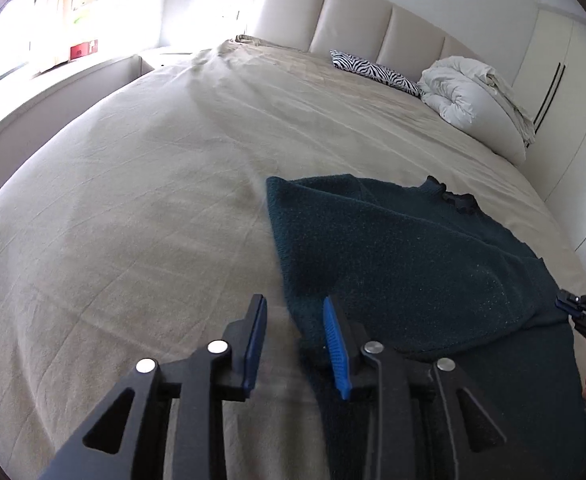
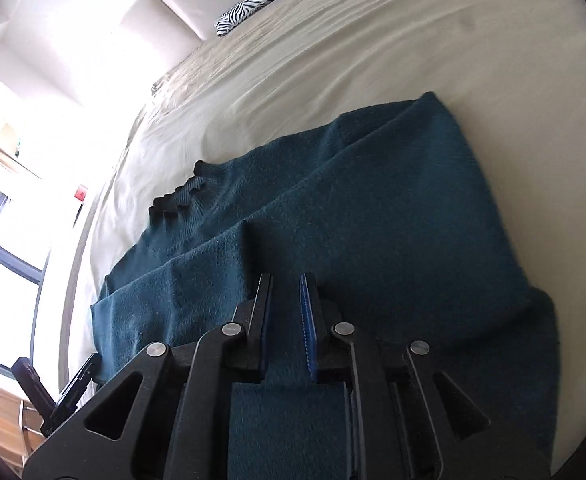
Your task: Fold small clothes
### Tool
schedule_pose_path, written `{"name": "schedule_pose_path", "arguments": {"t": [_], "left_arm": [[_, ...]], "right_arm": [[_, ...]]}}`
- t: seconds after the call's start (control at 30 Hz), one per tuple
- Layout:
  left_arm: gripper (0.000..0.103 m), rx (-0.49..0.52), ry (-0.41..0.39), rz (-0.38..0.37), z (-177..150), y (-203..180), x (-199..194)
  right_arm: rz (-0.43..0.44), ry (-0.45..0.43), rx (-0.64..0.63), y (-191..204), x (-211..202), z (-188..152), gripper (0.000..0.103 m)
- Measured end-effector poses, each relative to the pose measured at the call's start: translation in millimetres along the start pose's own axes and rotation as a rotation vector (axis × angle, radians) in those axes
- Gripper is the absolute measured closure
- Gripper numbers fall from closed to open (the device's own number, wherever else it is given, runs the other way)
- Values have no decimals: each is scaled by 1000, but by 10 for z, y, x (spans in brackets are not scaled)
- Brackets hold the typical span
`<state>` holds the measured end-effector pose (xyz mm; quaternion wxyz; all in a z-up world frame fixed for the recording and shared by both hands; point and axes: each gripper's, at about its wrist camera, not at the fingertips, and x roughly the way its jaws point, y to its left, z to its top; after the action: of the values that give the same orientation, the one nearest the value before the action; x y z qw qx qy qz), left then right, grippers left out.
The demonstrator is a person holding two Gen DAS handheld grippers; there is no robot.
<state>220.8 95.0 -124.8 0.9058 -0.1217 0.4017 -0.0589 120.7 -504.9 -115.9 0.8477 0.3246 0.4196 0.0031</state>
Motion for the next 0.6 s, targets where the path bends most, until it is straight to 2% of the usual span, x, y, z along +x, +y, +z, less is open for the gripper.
{"name": "schedule_pose_path", "arguments": {"t": [0.07,0.13,0.2,0.23,0.4,0.6], "left_arm": [[59,-42,-12,-15,-98,123,-264],[56,-83,6,-37,-258,235,-501],[50,-127,35,-65,-473,331,-712],[49,-136,53,-75,-595,354,-801],[42,-151,173,-122,-1227,340,-1114],[42,-132,229,-170,-1672,243,-1480]], "right_arm": [[-10,-37,-25,-65,-317,-134,86],[-24,-59,-31,-124,-572,-312,75],[-15,-73,-11,-215,-797,-512,48],[-15,-76,-4,-251,-883,-603,45],[4,-42,0,-369,-1180,-1000,44],[9,-8,-27,-495,-1491,-1362,44]]}}
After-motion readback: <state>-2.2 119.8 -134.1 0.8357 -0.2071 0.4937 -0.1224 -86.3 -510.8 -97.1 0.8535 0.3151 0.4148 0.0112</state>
